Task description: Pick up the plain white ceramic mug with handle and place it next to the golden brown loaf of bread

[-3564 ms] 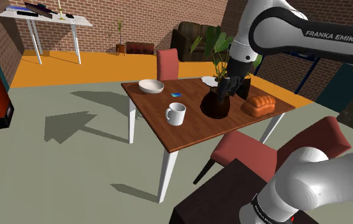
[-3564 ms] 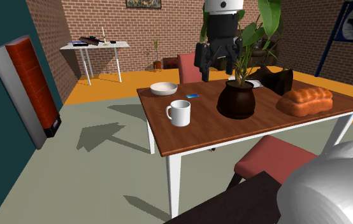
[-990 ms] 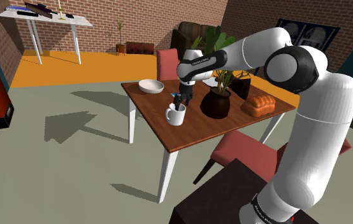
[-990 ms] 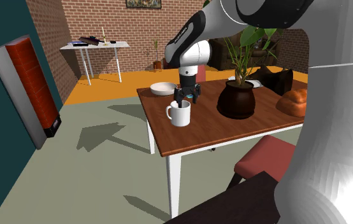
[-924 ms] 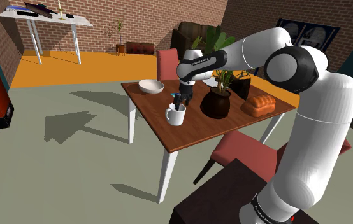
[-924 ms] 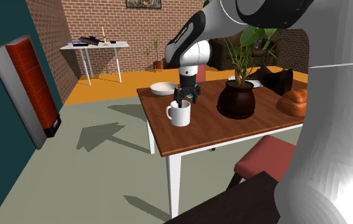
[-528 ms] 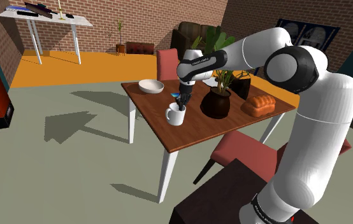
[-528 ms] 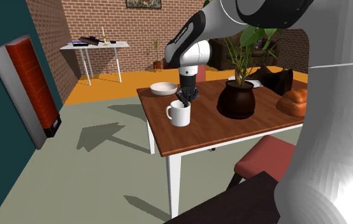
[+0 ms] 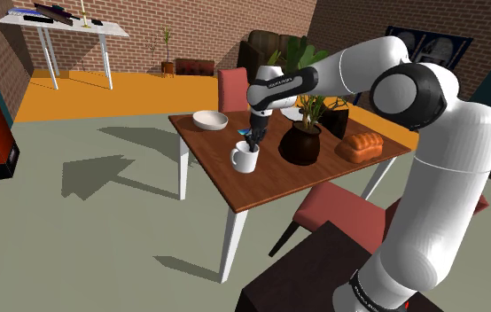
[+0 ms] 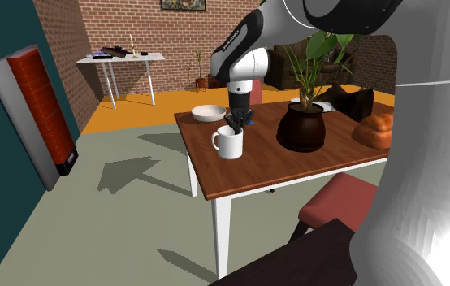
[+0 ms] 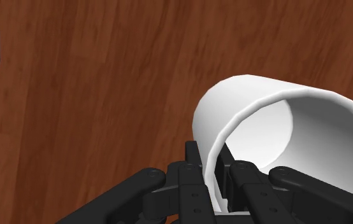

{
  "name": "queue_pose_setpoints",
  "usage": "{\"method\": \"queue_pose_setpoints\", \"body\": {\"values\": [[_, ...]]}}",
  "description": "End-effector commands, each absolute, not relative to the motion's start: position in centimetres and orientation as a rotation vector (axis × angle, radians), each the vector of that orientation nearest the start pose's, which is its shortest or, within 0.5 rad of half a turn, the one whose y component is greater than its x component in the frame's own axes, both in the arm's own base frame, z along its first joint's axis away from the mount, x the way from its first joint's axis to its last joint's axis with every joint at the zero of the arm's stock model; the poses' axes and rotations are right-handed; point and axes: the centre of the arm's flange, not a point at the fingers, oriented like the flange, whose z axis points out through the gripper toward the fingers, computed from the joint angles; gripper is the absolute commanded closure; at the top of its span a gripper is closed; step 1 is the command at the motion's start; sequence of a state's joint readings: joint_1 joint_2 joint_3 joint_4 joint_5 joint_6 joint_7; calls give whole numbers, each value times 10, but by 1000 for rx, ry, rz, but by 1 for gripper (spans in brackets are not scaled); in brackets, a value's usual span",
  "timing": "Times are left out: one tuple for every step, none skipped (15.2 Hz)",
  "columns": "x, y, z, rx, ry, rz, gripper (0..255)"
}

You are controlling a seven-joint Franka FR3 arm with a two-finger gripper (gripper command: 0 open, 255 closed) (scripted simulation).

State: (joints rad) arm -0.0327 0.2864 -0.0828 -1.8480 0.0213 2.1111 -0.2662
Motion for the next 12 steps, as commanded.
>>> {"method": "queue_pose_setpoints", "body": {"values": [[619,-68,379,-3134,-224,36,255],[619,-68,384,-3134,-224,36,255],[619,-68,389,-3134,-224,36,255],[619,-68,395,-3134,-224,36,255],[619,-68,400,-3134,-224,36,255],[619,-68,405,-3134,-224,36,255],[619,-68,410,-3134,-224,36,255],[619,-68,416,-3134,-224,36,255],[619,-68,421,-3134,-224,36,255],[619,-68,426,-3134,-224,36,255],[619,-68,432,-3134,-224,36,255],[619,-68,437,-3134,-224,36,255]]}}
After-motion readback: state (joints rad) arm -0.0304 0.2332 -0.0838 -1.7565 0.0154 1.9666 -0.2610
